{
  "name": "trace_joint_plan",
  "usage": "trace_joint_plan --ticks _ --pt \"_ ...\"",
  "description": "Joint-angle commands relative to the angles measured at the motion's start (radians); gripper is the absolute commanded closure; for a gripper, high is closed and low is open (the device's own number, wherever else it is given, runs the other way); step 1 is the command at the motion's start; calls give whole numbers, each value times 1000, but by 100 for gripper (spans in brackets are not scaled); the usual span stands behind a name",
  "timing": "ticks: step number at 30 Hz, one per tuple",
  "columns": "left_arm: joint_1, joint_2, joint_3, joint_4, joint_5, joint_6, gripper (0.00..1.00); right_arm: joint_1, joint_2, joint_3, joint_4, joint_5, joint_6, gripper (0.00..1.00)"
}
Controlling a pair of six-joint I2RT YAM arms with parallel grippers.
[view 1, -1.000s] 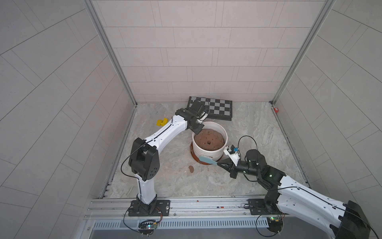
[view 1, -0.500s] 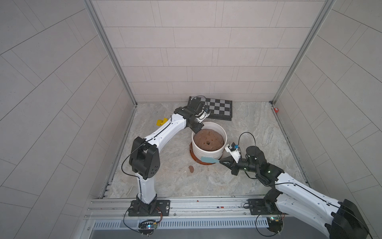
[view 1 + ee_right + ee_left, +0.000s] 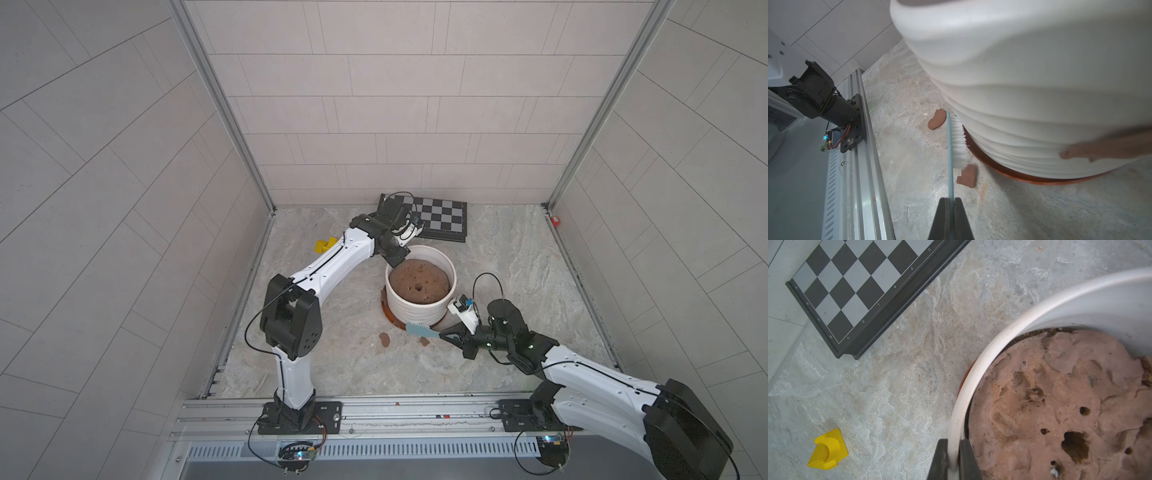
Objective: Scrub the dried mud off the ceramic pot
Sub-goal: Brush off the soil from the pot, then rotate the pot on the tray.
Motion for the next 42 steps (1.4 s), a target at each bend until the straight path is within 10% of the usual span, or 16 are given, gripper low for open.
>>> trace_joint_plan --ticks 1,8,21,32,42 --pt "-8 49 -3 -129 57 83 100 12 -18 -8 62 -64 10 100" --pt "-8 62 41 -150 24 69 97 15 -52 8 58 -75 19 100" --pt "-7 -55 165 -193 -1 -99 55 15 -106 28 67 -140 52 100" --pt "-50 -183 133 -281 -170 -684 36 3 -161 49 33 -127 51 100" --pt "-152 -269 -138 -193 -300 -1033 39 0 -166 59 57 -150 64 100"
